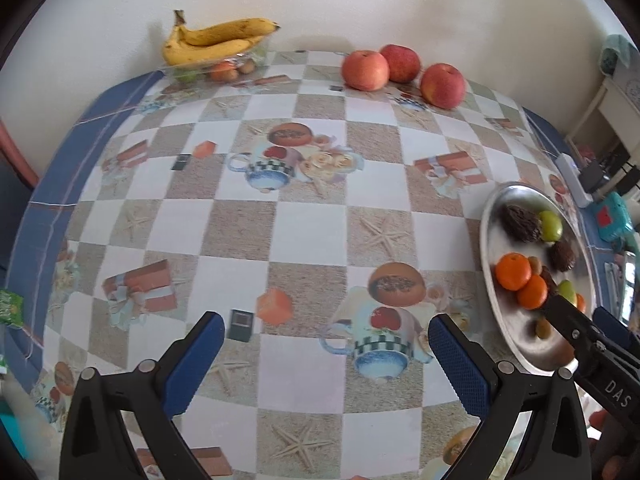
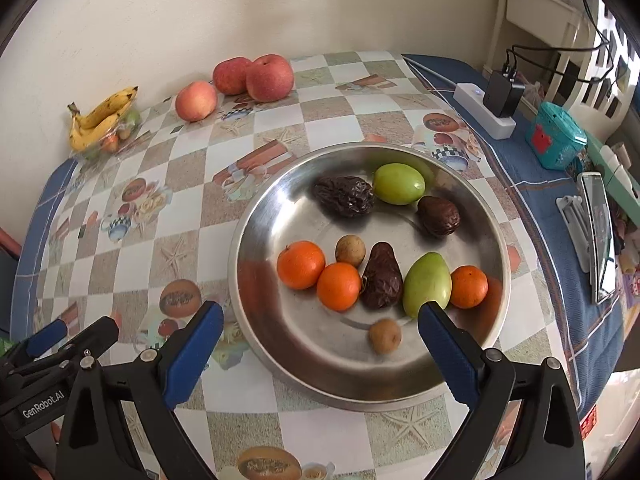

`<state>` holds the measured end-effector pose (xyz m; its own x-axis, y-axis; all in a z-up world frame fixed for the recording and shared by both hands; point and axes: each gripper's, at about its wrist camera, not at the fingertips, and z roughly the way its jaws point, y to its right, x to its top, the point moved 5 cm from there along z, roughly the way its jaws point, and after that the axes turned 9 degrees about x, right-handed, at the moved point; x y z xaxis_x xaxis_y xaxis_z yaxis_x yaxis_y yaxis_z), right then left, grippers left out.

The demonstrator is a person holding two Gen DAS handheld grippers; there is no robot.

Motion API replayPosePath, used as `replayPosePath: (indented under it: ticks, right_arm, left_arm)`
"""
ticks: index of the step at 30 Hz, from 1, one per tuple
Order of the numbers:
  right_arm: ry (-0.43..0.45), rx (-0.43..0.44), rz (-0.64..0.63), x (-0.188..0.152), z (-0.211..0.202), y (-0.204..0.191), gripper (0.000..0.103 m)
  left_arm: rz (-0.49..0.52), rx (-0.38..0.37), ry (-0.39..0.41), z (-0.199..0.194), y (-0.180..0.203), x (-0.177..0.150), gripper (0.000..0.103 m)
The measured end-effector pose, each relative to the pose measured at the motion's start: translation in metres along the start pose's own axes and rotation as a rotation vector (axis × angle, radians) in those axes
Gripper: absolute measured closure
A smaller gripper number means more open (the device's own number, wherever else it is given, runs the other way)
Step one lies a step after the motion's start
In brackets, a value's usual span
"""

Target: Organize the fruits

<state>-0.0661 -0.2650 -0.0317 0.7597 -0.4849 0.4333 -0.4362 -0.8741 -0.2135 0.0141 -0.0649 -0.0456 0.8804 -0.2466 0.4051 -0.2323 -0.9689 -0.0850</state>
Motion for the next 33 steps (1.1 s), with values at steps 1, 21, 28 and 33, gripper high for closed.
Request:
replayPosePath:
  ticks: [1,21,28,33]
  right_arm:
    - [0.001,0.003,-0.002,0.000,0.000,-0.001,0.005]
    - [-0.001,-0.023,-0.063,0.002,0.001,-0.010,0.005]
    - [-0.012,-0.027,-0.090,0.001,0.004,-0.015,0.005]
    - [-0.011,-0.028,-0.091,0.001,0.004,-0.016,0.005]
  left_arm:
    - [-0.004,0.015,0.004,0.000,-0.002,0.001,0.000]
    - [-0.046,0.203,-0.024,0.003,-0.023,-0.002,0.000]
    - [-0.052,0.204,-0.035,0.005,-0.025,-0.003,0.000]
    - [-0.054,0.203,-0.050,0.007,-0.026,-0.004,0.000]
